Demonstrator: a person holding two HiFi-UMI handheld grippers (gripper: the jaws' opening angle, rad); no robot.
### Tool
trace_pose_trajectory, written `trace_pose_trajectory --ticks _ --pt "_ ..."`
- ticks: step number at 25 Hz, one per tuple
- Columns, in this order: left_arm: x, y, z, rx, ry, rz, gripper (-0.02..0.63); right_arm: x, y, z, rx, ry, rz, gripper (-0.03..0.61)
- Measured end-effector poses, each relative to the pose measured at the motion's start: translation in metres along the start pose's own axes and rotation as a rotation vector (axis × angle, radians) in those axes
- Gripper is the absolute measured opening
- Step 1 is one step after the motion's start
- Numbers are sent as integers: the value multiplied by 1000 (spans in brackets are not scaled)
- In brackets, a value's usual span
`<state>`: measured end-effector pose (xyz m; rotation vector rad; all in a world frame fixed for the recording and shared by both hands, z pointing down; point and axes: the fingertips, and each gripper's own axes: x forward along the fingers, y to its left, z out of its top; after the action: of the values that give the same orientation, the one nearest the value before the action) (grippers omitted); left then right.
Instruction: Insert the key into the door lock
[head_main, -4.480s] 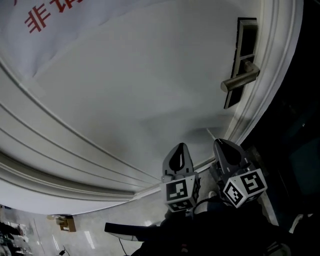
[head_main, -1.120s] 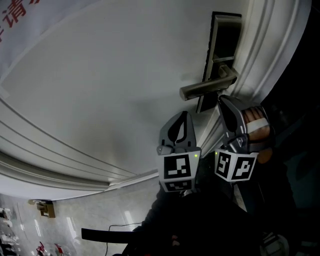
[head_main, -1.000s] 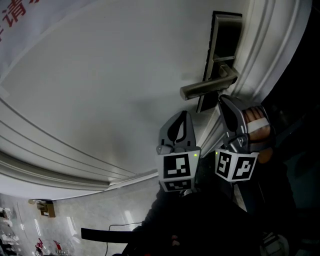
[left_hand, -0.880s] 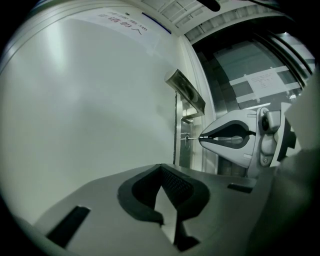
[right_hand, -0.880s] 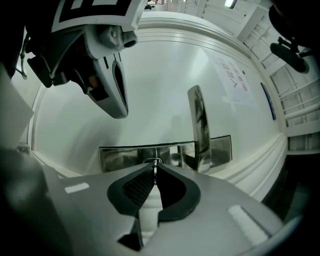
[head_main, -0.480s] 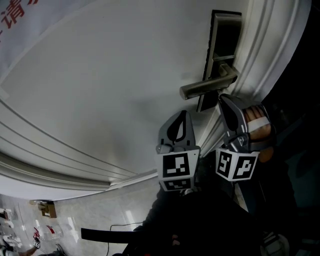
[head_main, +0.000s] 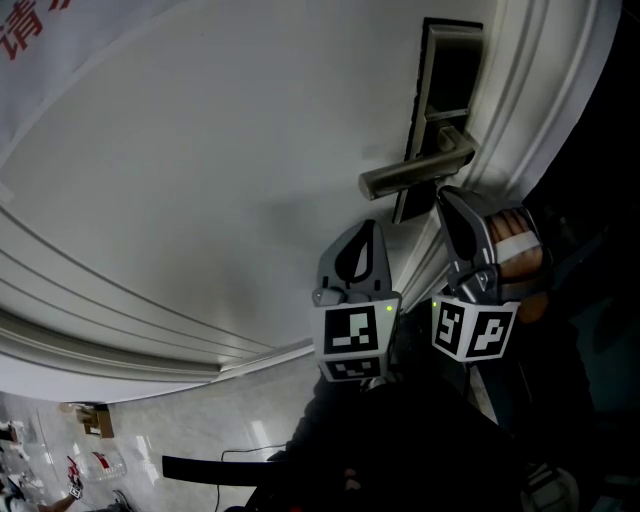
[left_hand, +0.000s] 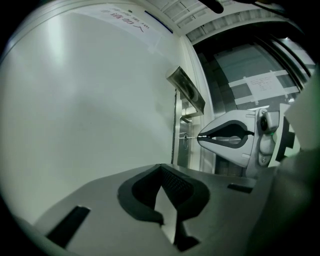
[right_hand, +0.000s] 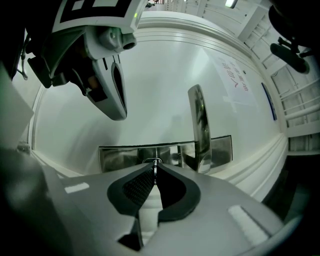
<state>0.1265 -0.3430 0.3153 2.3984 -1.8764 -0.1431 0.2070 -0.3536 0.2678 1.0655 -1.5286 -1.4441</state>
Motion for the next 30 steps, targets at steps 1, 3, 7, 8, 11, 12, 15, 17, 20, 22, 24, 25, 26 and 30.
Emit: trace_pose_trajectory --ticks 1,3,7,8,11,12,15,17,20,22,24,25,26,30 --pt "0 0 0 0 2 0 2 0 0 0 0 2 0 12" --pt "0 1 -1 -1 3 -2 2 0 0 0 -2 4 1 12" --pt "0 1 0 1 0 -5 2 1 0 0 -6 7 2 12" --pt "0 1 0 1 0 -5 2 1 0 0 -9 8 2 12" --pt "-1 2 1 7 -2 -6 1 2 0 0 -15 11 5 12" --pt "0 2 1 9 -2 -7 2 2 0 0 -15 12 6 12" --pt "0 1 1 9 -3 -10 2 3 0 0 -15 12 9 12" --pt "0 1 1 12 -3 -11 2 3 0 0 -14 12 11 12" --pt "1 1 -1 16 5 -13 2 4 0 0 -13 12 15 12" --pt "2 1 -2 13 8 -15 2 4 0 0 -17 13 19 12" --pt "2 0 -2 14 7 -19 2 4 0 0 -25 16 20 12" --pt "2 0 -2 16 7 -19 2 5 0 0 -31 19 19 12" --pt "2 0 -1 18 8 -19 2 6 0 0 -36 21 18 12" --pt "2 1 -2 18 9 -21 2 7 0 -1 -30 27 25 12"
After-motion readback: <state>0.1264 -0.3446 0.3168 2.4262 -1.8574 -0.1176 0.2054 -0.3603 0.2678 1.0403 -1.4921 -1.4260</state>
